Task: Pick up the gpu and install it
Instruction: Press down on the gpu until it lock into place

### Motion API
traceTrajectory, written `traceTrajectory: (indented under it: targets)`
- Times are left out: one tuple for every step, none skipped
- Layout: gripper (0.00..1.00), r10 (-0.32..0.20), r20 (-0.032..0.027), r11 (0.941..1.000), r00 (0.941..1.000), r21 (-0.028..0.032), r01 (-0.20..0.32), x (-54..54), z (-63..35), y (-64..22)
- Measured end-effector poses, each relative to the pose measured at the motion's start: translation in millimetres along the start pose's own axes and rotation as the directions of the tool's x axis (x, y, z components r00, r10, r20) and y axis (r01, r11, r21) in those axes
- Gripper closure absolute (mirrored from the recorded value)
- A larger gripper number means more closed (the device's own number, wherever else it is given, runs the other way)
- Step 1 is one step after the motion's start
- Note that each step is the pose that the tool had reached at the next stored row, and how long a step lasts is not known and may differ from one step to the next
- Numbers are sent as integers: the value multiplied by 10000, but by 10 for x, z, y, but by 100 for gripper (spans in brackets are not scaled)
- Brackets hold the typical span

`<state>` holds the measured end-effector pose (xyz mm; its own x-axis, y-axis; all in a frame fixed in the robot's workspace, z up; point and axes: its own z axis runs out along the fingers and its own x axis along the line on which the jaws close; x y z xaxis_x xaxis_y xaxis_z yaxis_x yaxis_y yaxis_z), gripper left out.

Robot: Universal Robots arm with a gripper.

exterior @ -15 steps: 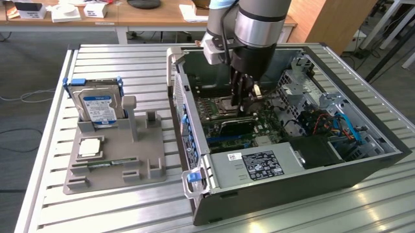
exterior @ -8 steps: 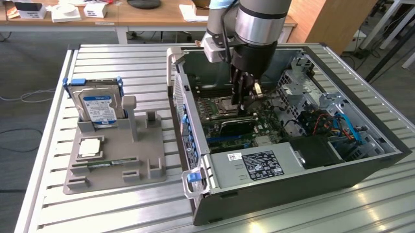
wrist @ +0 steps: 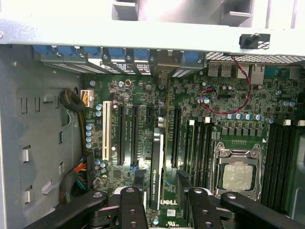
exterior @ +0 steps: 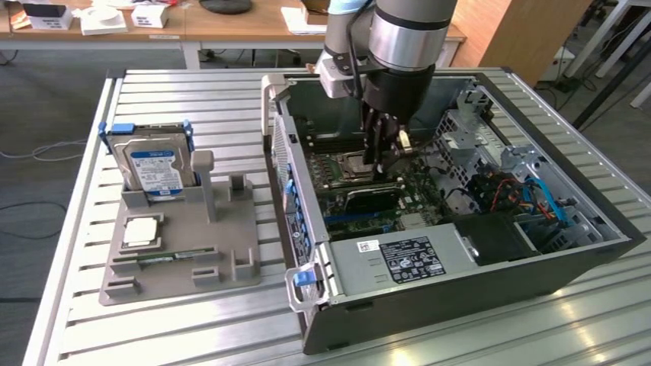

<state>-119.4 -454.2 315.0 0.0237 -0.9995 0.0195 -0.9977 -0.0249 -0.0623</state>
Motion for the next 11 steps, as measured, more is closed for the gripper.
traceTrajectory:
  targets:
    - [61, 0, 0, 10000, 10000, 0, 0, 0, 0, 0]
    - [67, 0, 0, 10000, 10000, 0, 0, 0, 0, 0]
    - [67, 0, 0, 10000, 10000, 0, 0, 0, 0, 0]
    - [73, 0, 0, 10000, 10000, 0, 0, 0, 0, 0]
    - [79, 0, 0, 10000, 10000, 0, 0, 0, 0, 0]
    - [79, 0, 0, 10000, 10000, 0, 0, 0, 0, 0]
    - [85, 0, 0, 10000, 10000, 0, 0, 0, 0, 0]
    - [89, 0, 0, 10000, 10000, 0, 0, 0, 0, 0]
    - [89, 0, 0, 10000, 10000, 0, 0, 0, 0, 0]
    - [89, 0, 0, 10000, 10000, 0, 0, 0, 0, 0]
    - [89, 0, 0, 10000, 10000, 0, 0, 0, 0, 0]
